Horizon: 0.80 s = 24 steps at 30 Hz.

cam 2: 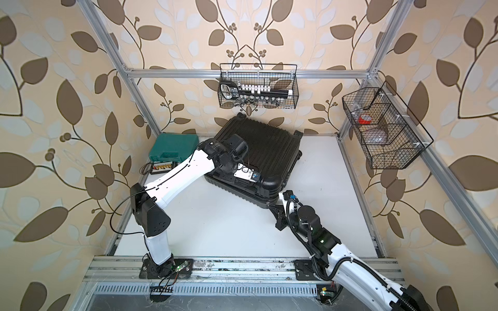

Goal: Close the suitcase zippers
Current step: Adjust the suitcase at the center of the board.

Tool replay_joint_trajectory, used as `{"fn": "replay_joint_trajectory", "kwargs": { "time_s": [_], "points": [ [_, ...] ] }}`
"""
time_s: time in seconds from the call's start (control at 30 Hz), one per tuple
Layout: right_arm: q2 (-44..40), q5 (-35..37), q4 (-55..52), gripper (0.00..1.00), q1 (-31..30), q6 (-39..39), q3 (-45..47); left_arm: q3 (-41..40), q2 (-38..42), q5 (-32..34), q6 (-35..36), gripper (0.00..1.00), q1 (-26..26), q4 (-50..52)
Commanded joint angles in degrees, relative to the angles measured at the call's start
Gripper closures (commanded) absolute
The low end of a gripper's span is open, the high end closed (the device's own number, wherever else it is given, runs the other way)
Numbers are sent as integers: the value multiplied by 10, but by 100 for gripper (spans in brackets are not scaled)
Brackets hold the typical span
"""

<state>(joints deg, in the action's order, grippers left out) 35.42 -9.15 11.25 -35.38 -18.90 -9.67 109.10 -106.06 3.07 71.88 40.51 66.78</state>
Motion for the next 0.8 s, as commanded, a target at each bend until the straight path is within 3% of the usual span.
{"fn": "replay_joint_trajectory", "kwargs": {
  "time_s": [0.0,0.53,0.77],
  "points": [
    [6,-81,42,100,-26,11,8,60,33,23,-112,87,6,-163],
    [70,-37,101,100,-57,23,-4,71,3,48,-269,91,73,-152],
    [86,0,128,100,-62,30,7,110,-10,-4,-350,90,95,-144]
  ]
}}
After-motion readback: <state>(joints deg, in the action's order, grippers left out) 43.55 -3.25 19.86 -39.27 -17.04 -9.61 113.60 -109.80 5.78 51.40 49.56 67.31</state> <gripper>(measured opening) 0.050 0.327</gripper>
